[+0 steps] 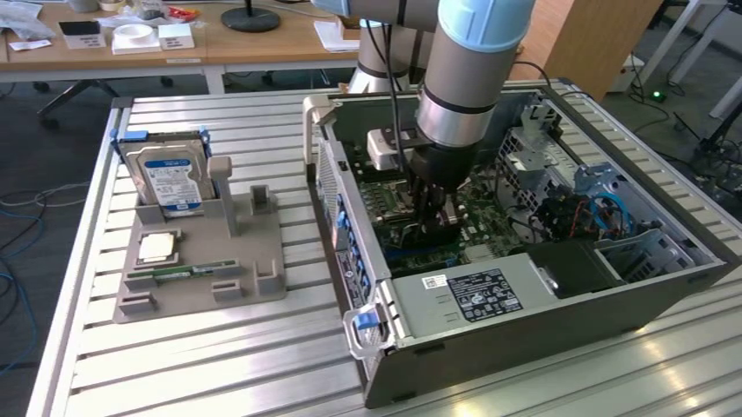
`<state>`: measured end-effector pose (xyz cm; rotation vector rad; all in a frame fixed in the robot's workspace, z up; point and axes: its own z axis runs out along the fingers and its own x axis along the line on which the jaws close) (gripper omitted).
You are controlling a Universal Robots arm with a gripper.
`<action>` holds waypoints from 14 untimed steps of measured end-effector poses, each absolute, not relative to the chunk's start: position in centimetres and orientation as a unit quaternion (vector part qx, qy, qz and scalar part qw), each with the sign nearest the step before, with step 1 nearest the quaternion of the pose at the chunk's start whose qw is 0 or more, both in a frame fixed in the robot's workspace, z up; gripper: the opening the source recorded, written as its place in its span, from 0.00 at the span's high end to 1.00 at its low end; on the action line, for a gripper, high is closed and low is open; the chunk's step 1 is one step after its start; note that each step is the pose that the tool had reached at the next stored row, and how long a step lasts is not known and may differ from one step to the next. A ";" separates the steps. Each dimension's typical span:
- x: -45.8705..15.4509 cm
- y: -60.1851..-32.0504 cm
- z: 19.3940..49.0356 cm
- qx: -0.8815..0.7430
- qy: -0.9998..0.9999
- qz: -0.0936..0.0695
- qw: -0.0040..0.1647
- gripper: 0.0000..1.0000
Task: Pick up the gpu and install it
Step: 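Insert the gpu into the slot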
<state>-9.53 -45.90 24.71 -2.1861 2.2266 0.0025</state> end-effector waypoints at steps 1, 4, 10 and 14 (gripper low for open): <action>-9.5 -45.9 24.7 -0.701 0.713 0.001 0.010 0.75; -9.5 -45.9 24.7 -0.701 0.713 0.001 0.010 0.75; -9.5 -45.9 24.7 -0.701 0.714 0.001 0.011 0.75; -9.5 -45.9 24.7 -0.701 0.713 0.001 0.011 0.75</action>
